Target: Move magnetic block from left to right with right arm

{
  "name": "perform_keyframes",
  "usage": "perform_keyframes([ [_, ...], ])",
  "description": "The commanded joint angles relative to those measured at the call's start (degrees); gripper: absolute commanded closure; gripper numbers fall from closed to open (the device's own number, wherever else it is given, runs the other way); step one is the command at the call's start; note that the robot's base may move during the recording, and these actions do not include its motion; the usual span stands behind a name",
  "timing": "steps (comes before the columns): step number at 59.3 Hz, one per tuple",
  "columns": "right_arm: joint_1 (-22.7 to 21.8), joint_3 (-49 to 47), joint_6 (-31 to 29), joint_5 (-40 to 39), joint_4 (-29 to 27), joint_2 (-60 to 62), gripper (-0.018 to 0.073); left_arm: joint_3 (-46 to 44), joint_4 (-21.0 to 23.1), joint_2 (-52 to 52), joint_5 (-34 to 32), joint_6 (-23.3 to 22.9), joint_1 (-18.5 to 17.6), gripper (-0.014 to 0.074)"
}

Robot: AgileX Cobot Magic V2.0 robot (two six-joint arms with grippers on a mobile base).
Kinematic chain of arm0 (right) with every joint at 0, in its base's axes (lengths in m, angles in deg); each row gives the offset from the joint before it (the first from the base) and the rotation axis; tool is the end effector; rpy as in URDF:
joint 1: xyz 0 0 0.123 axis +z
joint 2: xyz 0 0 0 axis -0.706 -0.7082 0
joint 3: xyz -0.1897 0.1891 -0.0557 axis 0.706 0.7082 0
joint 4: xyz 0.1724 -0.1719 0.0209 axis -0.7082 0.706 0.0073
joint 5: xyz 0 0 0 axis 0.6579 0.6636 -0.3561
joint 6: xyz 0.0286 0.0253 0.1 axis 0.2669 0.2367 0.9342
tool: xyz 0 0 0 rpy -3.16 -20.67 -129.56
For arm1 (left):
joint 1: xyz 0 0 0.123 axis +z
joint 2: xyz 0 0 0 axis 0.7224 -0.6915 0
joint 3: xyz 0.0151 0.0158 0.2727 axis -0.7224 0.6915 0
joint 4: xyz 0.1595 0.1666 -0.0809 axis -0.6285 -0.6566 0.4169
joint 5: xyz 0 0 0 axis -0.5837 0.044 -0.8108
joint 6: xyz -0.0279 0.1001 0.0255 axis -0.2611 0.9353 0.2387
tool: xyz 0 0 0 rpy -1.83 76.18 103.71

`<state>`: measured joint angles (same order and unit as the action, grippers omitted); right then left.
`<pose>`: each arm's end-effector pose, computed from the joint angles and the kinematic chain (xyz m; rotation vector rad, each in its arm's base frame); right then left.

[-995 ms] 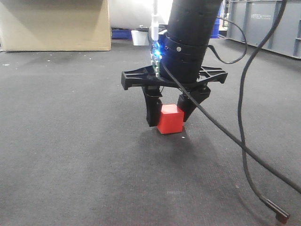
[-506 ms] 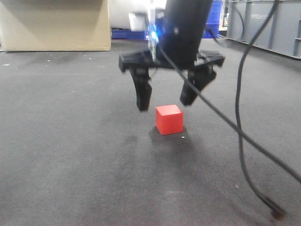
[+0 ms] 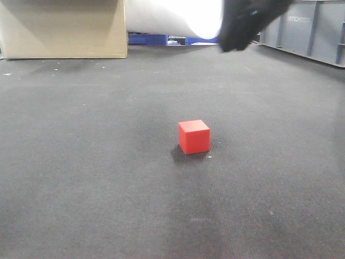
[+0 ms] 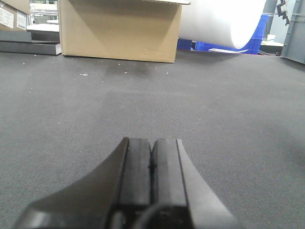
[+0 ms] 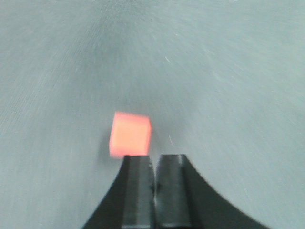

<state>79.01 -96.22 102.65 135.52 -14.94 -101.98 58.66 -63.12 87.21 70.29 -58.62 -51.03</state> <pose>0.2616 0.1674 0.3083 -0.4175 2.4652 0.2573 0.0765 -0.0064 0.2030 0.0307 1.5172 -0.1013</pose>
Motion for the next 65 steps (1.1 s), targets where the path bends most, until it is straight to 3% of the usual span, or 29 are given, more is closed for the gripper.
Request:
perform_keyframes([
  [1, 0.0, 4.9, 0.0, -6.6, 1.3, 8.2, 0.045, 0.6, 0.0, 0.6, -5.2, -0.2, 0.1, 0.0713],
  [28, 0.0, 35.7, 0.0, -26.4, 1.2, 39.3, 0.0453, 0.6, 0.0, 0.6, -5.2, -0.2, 0.1, 0.0713],
  [47, 0.0, 40.1, 0.0, -25.6, 1.2, 58.5, 0.0453, 0.6, 0.0, 0.6, -5.2, -0.2, 0.1, 0.0713],
  [65, 0.0, 40.1, 0.0, -25.7, 1.3, 62.3, 0.0453, 0.6, 0.0, 0.6, -5.2, -0.2, 0.1, 0.0713],
])
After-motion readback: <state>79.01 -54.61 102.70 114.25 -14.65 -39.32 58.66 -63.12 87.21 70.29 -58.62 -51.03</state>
